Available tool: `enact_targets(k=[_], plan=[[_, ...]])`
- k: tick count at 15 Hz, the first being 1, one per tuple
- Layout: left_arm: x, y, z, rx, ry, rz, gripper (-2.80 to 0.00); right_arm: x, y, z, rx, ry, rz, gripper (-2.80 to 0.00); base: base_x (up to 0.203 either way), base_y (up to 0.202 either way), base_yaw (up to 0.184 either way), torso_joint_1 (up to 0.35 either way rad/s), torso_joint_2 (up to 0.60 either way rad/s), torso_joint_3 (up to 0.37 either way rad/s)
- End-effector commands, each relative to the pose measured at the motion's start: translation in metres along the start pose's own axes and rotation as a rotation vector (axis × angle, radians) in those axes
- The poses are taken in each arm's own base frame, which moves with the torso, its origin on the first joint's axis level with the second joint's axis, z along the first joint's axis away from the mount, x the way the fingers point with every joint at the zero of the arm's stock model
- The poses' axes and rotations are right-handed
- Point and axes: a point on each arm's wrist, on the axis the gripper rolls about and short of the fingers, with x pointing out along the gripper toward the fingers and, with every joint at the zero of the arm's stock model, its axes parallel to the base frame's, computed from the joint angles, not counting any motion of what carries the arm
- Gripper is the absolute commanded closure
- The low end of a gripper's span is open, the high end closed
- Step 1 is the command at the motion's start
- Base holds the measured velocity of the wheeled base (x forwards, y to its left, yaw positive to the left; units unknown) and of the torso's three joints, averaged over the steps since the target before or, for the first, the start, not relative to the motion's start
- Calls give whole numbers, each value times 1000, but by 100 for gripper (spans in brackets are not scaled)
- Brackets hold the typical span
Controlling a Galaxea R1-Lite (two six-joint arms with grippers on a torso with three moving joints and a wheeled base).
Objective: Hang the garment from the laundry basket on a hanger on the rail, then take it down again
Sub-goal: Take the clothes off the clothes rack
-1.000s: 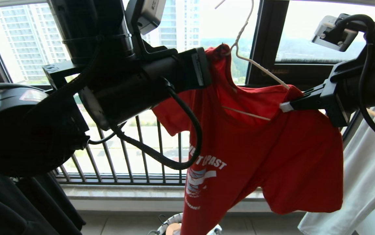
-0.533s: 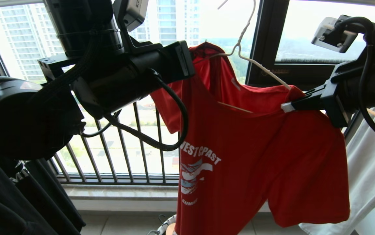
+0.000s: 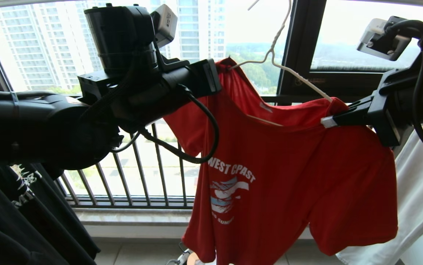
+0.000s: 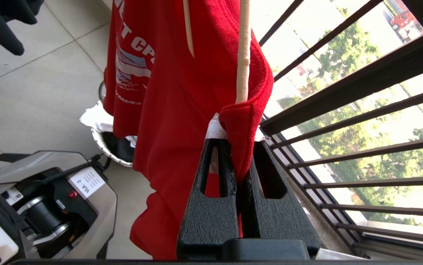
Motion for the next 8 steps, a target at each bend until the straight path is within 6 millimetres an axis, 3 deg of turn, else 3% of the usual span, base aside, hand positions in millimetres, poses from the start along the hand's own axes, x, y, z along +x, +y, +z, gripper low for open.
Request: enact_targets(k=[1, 5, 8], plan=[[14, 9, -13, 3, 25, 25, 0, -2, 0, 0, -5, -3, 1, 0, 0, 0, 0, 0, 0, 0], [20, 31, -17, 16, 42, 83, 0, -1, 0, 1, -5, -3, -1, 0, 0, 0, 0, 0, 0, 0], [20, 32, -18, 21, 47, 86, 0, 0, -1, 1, -3, -3, -3, 0, 0, 0, 0, 0, 0, 0]])
